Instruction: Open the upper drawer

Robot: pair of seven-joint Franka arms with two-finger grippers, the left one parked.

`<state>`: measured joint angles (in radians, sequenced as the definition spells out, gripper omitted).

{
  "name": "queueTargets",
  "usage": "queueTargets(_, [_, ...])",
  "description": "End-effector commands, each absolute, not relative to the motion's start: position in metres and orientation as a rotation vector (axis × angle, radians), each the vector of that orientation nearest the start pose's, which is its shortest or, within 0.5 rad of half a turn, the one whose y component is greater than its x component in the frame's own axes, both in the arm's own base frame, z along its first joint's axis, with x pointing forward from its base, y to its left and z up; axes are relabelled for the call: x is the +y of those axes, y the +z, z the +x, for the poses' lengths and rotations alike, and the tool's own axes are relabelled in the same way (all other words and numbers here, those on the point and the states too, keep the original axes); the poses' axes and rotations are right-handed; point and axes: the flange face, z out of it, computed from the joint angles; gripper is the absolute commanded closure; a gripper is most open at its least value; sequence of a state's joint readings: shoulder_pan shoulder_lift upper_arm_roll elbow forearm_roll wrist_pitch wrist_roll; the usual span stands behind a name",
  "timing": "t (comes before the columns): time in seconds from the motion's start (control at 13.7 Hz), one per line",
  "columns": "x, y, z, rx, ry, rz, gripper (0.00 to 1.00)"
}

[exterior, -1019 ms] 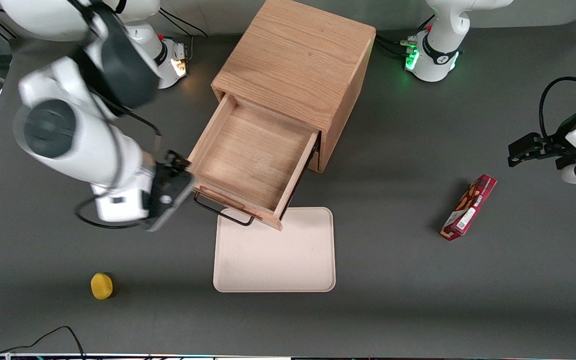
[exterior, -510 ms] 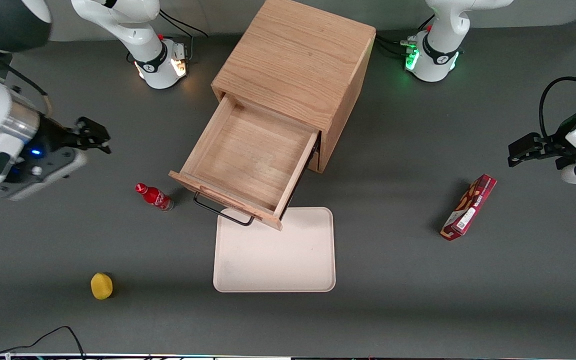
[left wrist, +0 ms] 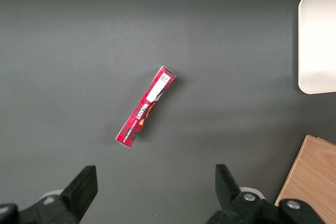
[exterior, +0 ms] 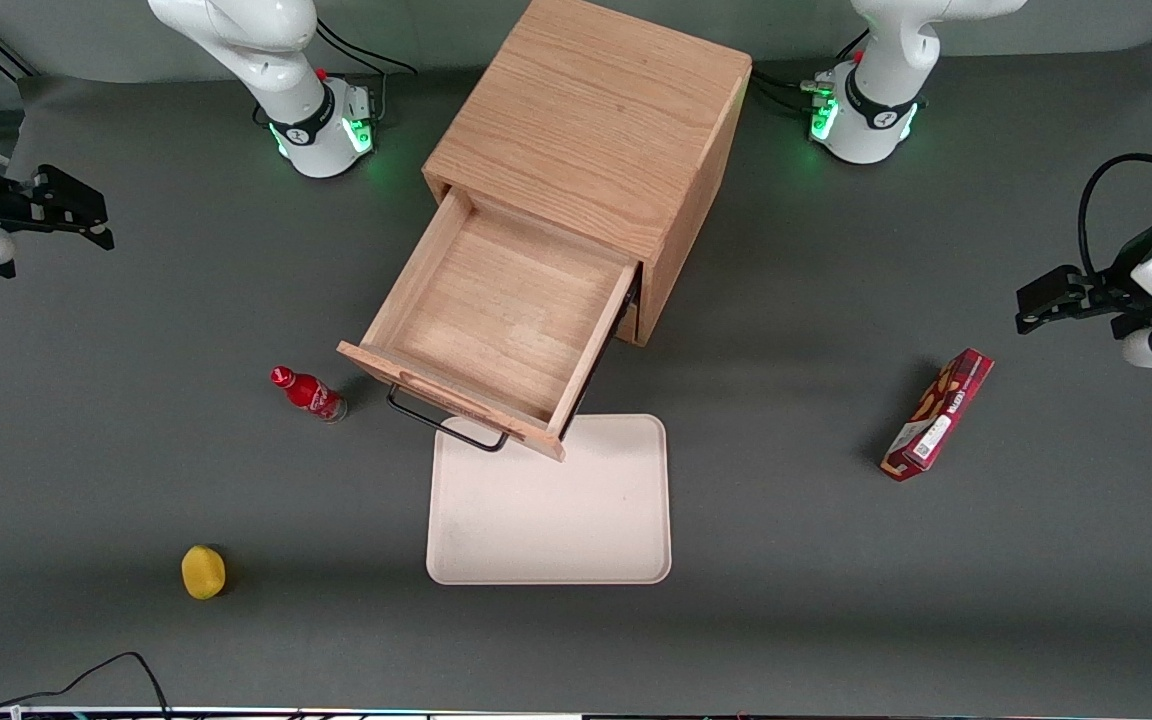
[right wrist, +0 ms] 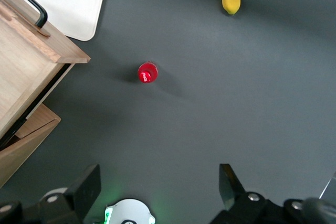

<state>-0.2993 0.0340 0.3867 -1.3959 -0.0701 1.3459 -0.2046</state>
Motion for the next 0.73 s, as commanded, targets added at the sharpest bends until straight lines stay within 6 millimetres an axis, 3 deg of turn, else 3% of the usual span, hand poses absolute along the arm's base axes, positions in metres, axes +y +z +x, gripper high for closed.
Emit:
queueTargets(0.0, [0.0261, 0.6595, 0.5246, -0.255, 0.098, -3.150, 0.00])
queueTargets(0.15, [0.0281, 0.6544, 0.5263, -0.163, 0.114, -3.154, 0.00])
queueTargets(0.66, [0.0304, 0.6560, 0.5186, -0.189, 0.169, -3.136, 0.00])
